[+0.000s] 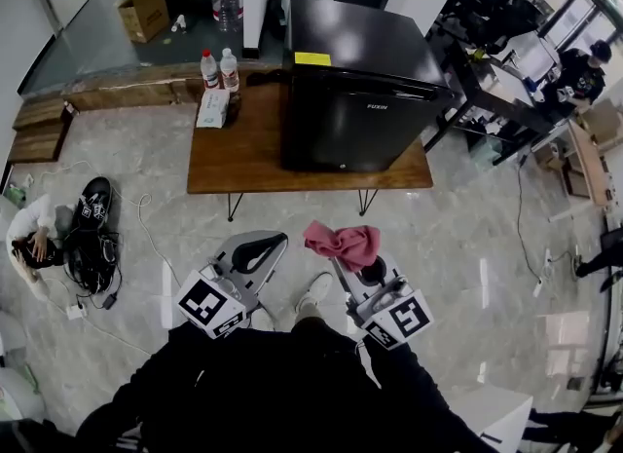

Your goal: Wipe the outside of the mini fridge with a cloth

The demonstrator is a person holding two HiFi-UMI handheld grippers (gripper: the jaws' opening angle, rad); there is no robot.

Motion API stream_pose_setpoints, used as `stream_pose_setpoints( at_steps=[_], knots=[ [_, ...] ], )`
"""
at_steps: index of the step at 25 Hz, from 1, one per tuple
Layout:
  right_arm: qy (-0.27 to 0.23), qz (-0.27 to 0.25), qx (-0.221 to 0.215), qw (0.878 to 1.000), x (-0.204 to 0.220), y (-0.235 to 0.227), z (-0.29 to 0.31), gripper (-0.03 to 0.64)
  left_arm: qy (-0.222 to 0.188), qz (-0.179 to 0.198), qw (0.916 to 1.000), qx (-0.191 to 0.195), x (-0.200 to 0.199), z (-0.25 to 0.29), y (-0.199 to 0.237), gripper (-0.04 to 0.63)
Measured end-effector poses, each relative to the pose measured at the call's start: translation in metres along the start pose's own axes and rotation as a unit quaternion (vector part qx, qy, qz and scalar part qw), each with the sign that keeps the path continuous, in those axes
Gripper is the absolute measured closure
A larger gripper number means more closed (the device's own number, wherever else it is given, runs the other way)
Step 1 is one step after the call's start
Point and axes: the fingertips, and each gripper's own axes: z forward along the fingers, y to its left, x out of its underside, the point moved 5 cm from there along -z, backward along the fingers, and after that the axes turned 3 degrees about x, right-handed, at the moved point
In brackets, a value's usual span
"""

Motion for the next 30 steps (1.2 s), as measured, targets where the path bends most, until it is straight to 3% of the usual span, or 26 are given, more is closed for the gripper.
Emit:
stream_pose_setpoints(
  at_steps=[12,18,24,30],
  knots=[
    [-0.016,-0.094,-0.034,0.995,-0.059,-0.141,0.033,0.526,0.011,0.065,0.9960,-0.061,-0.049,0.130,0.043,0.588],
    [-0.002,-0.124,-0.073,0.990,-0.093,-0.214,0.063,0.526,0.007,0.091,0.9910,-0.099,-0.077,0.194,0.064,0.588],
    [-0.002,-0.149,-0.105,0.983,-0.119,-0.249,0.092,0.526,0.006,0.116,0.9835,-0.139,-0.094,0.224,0.080,0.588],
    [0.002,-0.186,-0.114,0.976,-0.173,-0.284,0.159,0.526,0.003,0.146,0.9769,-0.156,-0.148,0.249,0.139,0.588]
  ],
)
